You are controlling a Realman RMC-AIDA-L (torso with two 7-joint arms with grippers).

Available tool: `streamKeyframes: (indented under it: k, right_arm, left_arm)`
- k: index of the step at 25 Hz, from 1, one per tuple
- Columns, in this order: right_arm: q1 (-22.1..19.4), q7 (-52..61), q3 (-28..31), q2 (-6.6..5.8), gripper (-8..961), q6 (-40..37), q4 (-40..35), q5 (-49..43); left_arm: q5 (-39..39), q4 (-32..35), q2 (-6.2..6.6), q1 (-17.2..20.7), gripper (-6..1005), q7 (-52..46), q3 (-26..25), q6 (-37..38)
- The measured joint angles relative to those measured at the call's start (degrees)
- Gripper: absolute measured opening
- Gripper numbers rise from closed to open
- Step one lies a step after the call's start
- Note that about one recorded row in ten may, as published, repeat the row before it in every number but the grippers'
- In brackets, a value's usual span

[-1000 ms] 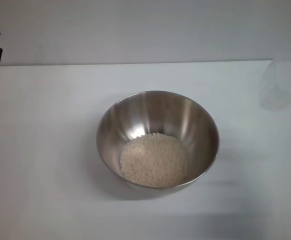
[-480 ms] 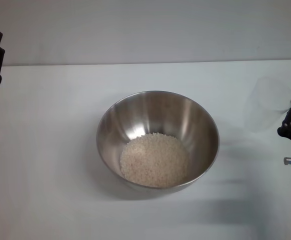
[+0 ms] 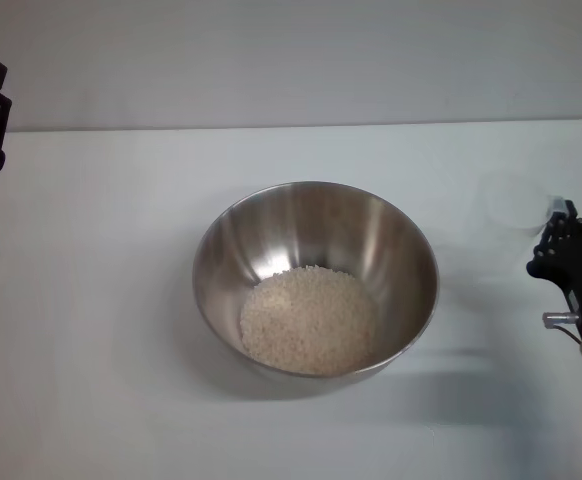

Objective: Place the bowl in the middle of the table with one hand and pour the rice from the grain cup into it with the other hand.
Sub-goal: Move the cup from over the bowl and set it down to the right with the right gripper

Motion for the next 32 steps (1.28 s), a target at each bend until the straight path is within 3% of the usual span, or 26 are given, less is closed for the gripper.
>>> streamKeyframes:
  k: [14,32]
  right_arm:
    - [2.1,2.3,-0.1,-0.01,12,5.6,-2.2,-0.1]
    - [2.7,2.9,-1.6,-0.09,45,6.0,-3.4,-0.6]
  left_arm:
    - [0.0,0.0,-0.07,0.0,508,0.0,0.5,0.2]
    - [0.0,-0.5,-0.08,0.4,511,-0.2,0.5,0.5]
